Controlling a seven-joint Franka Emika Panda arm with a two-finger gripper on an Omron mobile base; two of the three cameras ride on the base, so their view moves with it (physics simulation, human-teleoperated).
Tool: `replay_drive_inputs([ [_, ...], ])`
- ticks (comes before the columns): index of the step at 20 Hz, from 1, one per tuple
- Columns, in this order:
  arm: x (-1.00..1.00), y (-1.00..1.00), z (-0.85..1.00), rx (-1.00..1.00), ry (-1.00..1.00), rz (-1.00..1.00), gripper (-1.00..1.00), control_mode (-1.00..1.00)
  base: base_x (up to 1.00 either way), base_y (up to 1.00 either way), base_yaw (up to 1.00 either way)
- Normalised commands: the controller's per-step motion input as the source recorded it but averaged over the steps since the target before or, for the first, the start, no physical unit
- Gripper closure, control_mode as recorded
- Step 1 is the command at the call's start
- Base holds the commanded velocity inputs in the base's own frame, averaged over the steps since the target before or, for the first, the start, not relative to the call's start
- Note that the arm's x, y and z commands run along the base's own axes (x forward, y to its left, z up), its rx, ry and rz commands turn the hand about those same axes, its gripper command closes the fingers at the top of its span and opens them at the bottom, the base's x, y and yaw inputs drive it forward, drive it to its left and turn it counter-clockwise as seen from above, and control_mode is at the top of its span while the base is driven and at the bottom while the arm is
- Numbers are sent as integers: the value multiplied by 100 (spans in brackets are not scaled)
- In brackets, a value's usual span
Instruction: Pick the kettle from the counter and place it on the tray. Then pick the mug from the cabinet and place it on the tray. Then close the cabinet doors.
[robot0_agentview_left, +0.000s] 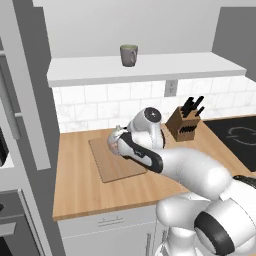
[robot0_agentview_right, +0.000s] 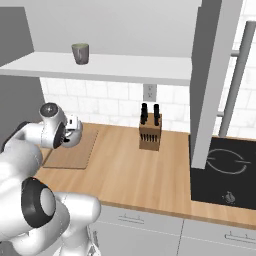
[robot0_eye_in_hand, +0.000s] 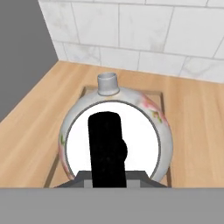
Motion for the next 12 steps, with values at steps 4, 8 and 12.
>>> replay_drive_inputs([
  [4, 27, 7, -25, 0, 0, 0, 100, -100, 0, 0, 0],
  [8, 36, 5, -9, 0, 0, 0, 100, -100, 0, 0, 0],
  [12, 36, 8, -6, 0, 0, -2, 100, -100, 0, 0, 0],
])
